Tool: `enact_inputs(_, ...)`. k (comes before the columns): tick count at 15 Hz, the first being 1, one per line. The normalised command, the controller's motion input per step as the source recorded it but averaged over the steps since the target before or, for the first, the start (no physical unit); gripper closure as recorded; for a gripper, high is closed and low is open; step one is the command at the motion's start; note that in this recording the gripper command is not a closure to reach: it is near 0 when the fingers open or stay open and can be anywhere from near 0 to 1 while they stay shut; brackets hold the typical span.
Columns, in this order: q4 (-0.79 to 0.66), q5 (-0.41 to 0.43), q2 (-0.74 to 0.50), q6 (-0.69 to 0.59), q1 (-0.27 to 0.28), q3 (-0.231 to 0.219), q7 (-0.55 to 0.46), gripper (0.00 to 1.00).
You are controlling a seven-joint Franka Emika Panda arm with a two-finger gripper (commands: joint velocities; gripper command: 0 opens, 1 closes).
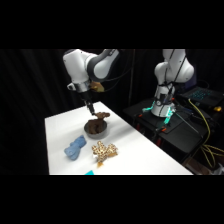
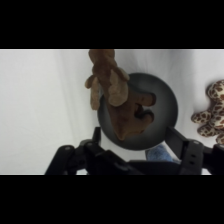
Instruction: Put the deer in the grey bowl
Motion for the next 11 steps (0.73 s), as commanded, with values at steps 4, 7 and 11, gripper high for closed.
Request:
enact_inputs(4,0.16,0.014,-0.36,-0.47,-0.054,-0.013,-0.29,0.00)
enact_inputs(7,0.27,-0.046,-0.45,-0.63,-0.026,-0.015,-0.29,0.00)
enact_inputs(11,0.31,-0.062,-0.17,-0.39,0.002,0.000,-0.22,0.00)
